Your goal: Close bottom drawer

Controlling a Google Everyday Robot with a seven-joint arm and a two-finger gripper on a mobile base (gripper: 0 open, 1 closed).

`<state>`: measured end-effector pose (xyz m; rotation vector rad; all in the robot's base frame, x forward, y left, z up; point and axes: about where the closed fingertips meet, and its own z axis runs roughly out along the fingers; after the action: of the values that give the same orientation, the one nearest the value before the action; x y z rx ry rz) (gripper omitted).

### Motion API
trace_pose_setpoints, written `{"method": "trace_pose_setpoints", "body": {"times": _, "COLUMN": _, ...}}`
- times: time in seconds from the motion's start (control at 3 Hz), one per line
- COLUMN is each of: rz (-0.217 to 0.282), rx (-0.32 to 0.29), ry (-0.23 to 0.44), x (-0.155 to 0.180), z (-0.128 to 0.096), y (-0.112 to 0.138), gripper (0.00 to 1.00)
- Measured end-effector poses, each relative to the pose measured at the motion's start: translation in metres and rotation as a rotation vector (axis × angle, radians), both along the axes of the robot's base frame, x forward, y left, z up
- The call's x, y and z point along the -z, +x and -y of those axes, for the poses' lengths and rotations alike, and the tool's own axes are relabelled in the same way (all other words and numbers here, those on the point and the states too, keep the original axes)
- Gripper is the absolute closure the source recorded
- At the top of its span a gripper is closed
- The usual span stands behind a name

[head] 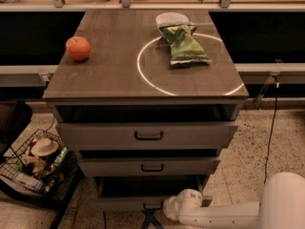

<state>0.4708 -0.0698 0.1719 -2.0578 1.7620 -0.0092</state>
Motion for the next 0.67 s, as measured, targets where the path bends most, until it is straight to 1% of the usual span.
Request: {"method": "trace_pose_setpoints", "body": {"times": 0.67, "rz": -0.001, "rx": 0.0, "ry": 0.0, "x": 0.0002, "z": -0.0001, "y": -0.0002, "gripper": 1.0}}
